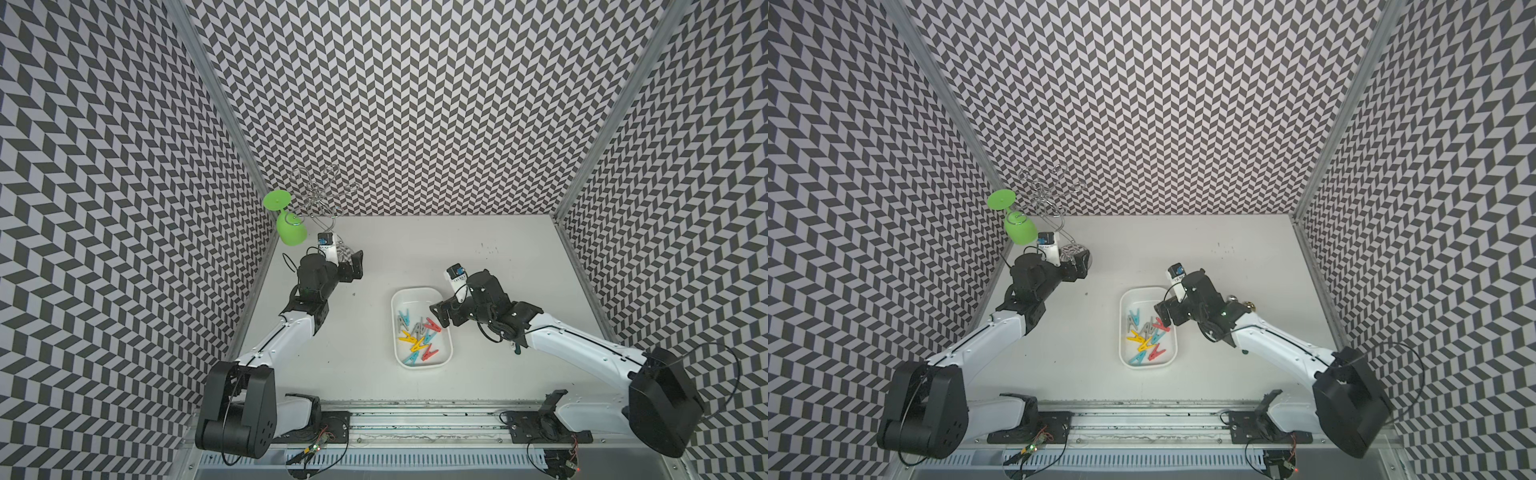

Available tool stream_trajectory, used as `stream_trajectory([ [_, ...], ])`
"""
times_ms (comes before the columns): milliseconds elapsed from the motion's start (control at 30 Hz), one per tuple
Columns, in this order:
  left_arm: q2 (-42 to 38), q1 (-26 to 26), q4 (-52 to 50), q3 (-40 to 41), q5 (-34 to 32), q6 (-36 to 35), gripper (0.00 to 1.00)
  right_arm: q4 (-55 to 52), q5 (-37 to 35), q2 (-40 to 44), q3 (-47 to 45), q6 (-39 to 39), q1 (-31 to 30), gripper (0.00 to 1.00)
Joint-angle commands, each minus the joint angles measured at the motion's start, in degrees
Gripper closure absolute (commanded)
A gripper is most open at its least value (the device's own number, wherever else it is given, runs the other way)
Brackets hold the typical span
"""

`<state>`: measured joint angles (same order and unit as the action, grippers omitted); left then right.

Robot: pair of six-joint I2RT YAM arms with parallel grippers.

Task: Take the clothespins out of the storage box
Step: Adjust the storage box at the center of the board.

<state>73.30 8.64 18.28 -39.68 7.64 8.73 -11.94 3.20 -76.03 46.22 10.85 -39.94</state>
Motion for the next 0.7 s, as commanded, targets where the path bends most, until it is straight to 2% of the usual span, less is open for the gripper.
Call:
stream_trajectory([
  [0, 0.4, 0.3, -3.2, -2.4, 3.8, 0.9, 0.0, -4.4, 1.8, -3.3, 0.1, 5.9, -1.9, 0.01],
  [233, 1.2, 0.3, -1.4, -1.9, 5.8, 5.0, 0.0, -2.9, 1.3, -5.9, -2.2, 15.3, -7.2, 0.01],
  [333, 2.4, 0.3, -1.7, -1.6, 4.9, 7.7, 0.0, -1.3, 2.0, -4.9, -3.4, 17.0, -8.2, 0.1],
  [500, 3.5, 0.0, 0.9, -0.1, 7.8, 12.1, 0.0, -0.6, 3.3, -3.8, -4.8, 19.2, -9.4, 0.28],
  [600, 3.3, -0.4, 1.8, 0.9, 8.1, 13.5, 0.0, 2.0, 5.6, -3.1, -6.1, 19.9, -9.6, 0.36],
  [667, 3.0, -1.1, 0.9, 1.6, 6.7, 17.1, 0.0, 4.8, 8.0, -2.6, -7.3, 20.2, -9.7, 0.41],
])
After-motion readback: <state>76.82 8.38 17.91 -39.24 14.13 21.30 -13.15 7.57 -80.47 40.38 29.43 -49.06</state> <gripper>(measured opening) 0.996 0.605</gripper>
